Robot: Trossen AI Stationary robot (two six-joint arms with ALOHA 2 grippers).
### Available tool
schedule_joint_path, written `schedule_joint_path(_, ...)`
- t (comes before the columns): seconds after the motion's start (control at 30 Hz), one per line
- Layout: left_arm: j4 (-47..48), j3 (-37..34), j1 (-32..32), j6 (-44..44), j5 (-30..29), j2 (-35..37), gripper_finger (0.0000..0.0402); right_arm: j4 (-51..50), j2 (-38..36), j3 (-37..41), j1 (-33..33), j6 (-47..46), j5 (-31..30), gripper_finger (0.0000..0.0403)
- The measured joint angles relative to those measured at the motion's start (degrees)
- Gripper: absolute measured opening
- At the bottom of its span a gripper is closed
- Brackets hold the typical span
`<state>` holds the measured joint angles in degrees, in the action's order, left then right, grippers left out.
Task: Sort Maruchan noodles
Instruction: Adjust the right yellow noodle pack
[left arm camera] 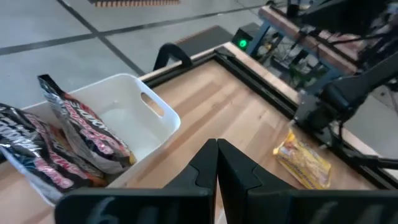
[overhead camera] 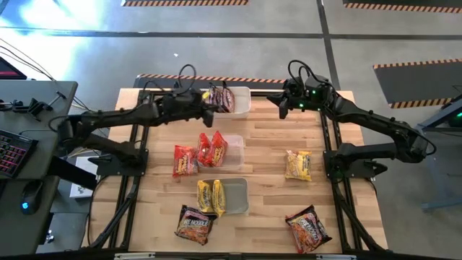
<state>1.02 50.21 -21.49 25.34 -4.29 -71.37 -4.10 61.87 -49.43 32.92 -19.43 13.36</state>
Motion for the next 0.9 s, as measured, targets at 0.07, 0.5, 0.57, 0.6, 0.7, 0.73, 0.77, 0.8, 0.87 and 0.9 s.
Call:
schedule_joint_path(0.07, -0.2, -1.9, -0.5, -0.7, 1.5, 2.5, 0.0000, -0.1, 0.0, 0.0, -0.9, -0.1, -1.4, 0.0000)
schedule_joint_path(0.5, -4.1, -15.5, -2.7, -0.4, 8.3, 14.8, 0.0000, -20.1, -0.6, 0.0, -13.1, -13.0, -11.6, 0.0001)
schedule_joint_path(0.57, -4.3, -16.5, -2.9, 0.2, 8.3, 15.2, 0.0000, -24.3, -1.2, 0.0, -14.9, -17.0, -13.1, 0.0004)
schedule_joint_path(0.6, -4.5, -16.7, -2.9, 0.5, 8.3, 15.2, 0.0000, -26.4, -1.4, 0.0, -15.6, -18.7, -13.4, 0.0007)
schedule_joint_path(0.7, -4.8, -16.9, -2.9, 0.0, 8.3, 15.2, 0.0000, -33.9, -1.9, 0.0, -17.2, -23.8, -13.3, 0.0026)
schedule_joint_path(0.73, -5.3, -16.8, -2.9, -0.4, 8.2, 15.1, 0.0000, -37.0, -2.0, 0.0, -17.6, -25.5, -13.2, 0.0036)
schedule_joint_path(0.77, -5.5, -16.8, -2.9, -0.8, 8.3, 15.0, 0.0000, -40.2, -2.0, 0.0, -17.9, -27.0, -13.1, 0.0047)
schedule_joint_path(0.8, -5.6, -16.8, -2.9, -1.0, 8.3, 14.8, 0.0000, -43.3, -2.0, 0.0, -18.2, -28.4, -12.8, 0.0060)
schedule_joint_path(0.87, -5.6, -16.8, -2.9, -1.6, 8.2, 14.8, 0.0000, -49.3, -2.0, 0.0, -18.7, -31.1, -12.4, 0.0090)
schedule_joint_path(0.9, -5.7, -16.8, -2.9, -1.9, 8.2, 14.8, 0.0000, -52.0, -2.0, 0.0, -19.0, -32.4, -12.2, 0.0106)
